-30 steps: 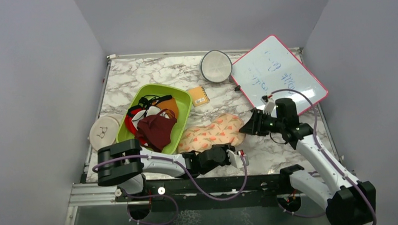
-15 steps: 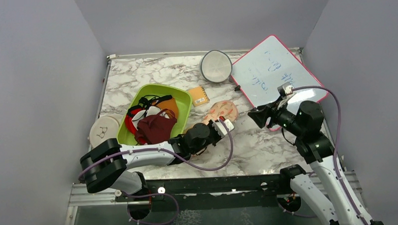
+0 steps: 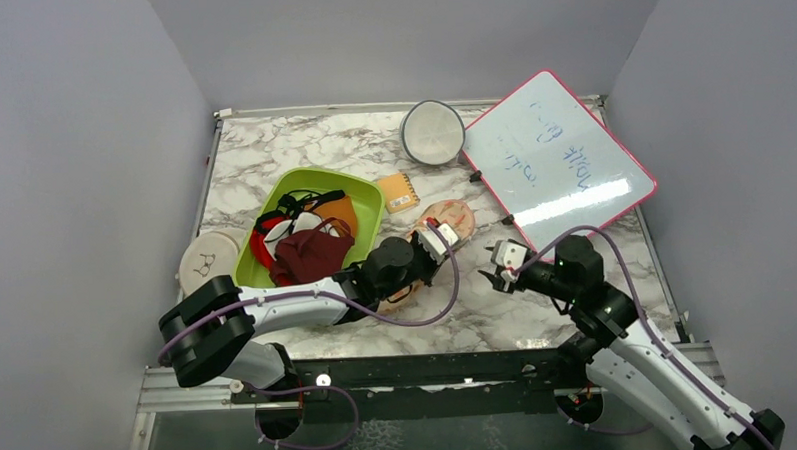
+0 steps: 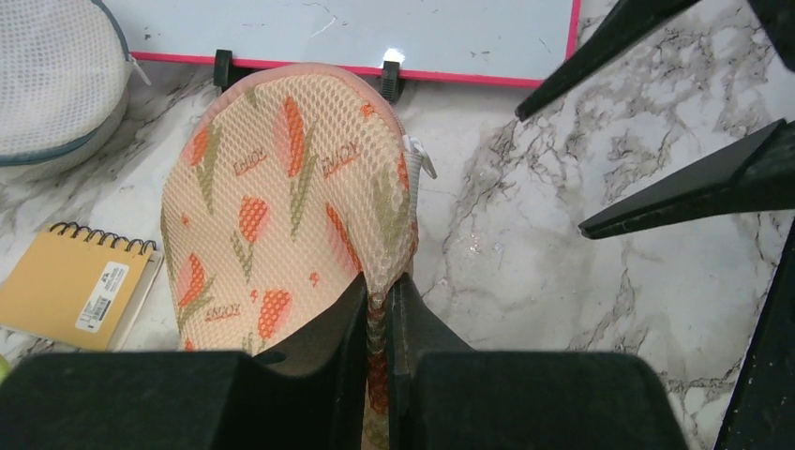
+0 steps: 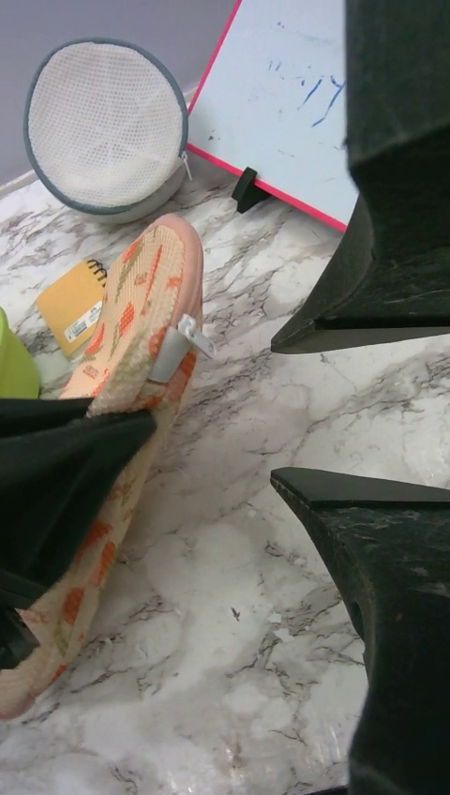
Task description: Unzip the laundry bag and remove the bra
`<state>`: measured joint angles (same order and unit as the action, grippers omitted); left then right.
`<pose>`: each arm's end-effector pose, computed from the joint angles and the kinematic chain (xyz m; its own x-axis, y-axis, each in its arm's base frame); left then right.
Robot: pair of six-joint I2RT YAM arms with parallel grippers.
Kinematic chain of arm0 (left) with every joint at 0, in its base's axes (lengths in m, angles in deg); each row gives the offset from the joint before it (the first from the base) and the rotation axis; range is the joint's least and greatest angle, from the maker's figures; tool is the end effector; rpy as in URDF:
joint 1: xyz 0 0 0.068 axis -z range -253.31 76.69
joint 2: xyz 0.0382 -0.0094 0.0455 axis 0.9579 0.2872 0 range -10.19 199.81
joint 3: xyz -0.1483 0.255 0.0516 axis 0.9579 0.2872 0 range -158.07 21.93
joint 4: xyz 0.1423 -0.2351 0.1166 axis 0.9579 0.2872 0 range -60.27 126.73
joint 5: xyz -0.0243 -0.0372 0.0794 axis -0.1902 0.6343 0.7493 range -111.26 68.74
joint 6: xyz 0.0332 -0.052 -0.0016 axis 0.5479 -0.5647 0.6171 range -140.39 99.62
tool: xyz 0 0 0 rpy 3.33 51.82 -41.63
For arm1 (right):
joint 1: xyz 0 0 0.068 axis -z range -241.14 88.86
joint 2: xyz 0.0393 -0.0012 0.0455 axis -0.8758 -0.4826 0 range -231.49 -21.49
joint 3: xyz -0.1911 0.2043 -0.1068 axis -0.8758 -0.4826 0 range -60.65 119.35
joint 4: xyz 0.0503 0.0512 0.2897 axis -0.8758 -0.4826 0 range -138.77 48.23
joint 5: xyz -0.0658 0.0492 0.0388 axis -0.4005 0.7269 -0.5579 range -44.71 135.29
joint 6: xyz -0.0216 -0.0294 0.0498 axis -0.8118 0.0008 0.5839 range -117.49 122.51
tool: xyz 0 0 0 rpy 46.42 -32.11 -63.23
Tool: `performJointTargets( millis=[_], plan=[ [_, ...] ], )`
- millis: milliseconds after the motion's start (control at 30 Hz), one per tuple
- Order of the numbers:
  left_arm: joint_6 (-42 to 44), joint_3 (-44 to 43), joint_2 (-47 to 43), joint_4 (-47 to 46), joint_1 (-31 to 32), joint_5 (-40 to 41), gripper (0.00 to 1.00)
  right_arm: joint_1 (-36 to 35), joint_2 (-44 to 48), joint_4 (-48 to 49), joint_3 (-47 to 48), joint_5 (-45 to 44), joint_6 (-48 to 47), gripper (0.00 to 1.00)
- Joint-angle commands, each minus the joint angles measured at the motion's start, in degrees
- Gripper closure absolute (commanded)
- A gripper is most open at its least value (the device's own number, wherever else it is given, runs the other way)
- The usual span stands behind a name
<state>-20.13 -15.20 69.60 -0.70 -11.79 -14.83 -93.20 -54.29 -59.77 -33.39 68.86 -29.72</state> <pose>0.1645 -0.2926 0.2264 -0.0974 0.1888 -0.9772 0.8217 0.5693 0.0281 0.1347 0.1063 0.2570 0.1388 -0.4898 -0.8607 -0.8549 0.3794 -0.3538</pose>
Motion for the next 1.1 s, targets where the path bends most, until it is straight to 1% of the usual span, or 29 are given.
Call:
performJointTargets(
  millis=[0, 133, 200, 333, 400, 500, 667, 867, 1067],
  plan=[
    [-2.4, -2.1, -0.8, -3.0, -0.4, -2.8, 1.0, -0.4, 4.1, 11.3, -6.7, 3.9, -3.9, 0.54],
    [-2.7, -2.3, -0.8, -3.0, -0.5, -3.6, 1.0, -0.3, 0.6, 15.5, -7.3, 3.6, -0.8, 0.56],
    [-2.9, -2.3, -0.9, -3.0, -0.6, -3.8, 1.0, -0.3, -3.1, 15.3, -5.6, 1.3, 1.1, 0.56],
    [-3.2, -2.4, -1.0, -2.9, -0.9, -4.3, 1.0, -0.4, -9.0, 14.1, -2.2, -3.1, 4.6, 0.61],
    [-3.2, -2.4, -1.0, -2.9, -1.0, -4.2, 1.0, -0.4, -9.7, 15.7, -3.0, -3.0, 5.6, 0.61],
    [-3.1, -2.4, -1.0, -2.8, -1.2, -4.1, 1.0, -0.4, -9.8, 19.7, -5.0, -5.4, 9.3, 0.61],
    [-3.4, -2.8, -0.5, -2.9, -1.6, -4.7, 1.0, -0.4, -9.7, 22.7, -5.4, -8.5, 12.0, 0.62],
    [-5.0, -3.4, 0.4, -2.8, -3.1, -6.7, 1.0, -0.4, -10.0, 23.9, -5.3, -10.4, 11.5, 0.62],
    [-5.8, -4.7, 2.5, -1.5, -3.2, -9.1, 1.0, -0.4, -11.3, 24.0, -4.8, -9.0, 10.4, 0.63]
  ],
)
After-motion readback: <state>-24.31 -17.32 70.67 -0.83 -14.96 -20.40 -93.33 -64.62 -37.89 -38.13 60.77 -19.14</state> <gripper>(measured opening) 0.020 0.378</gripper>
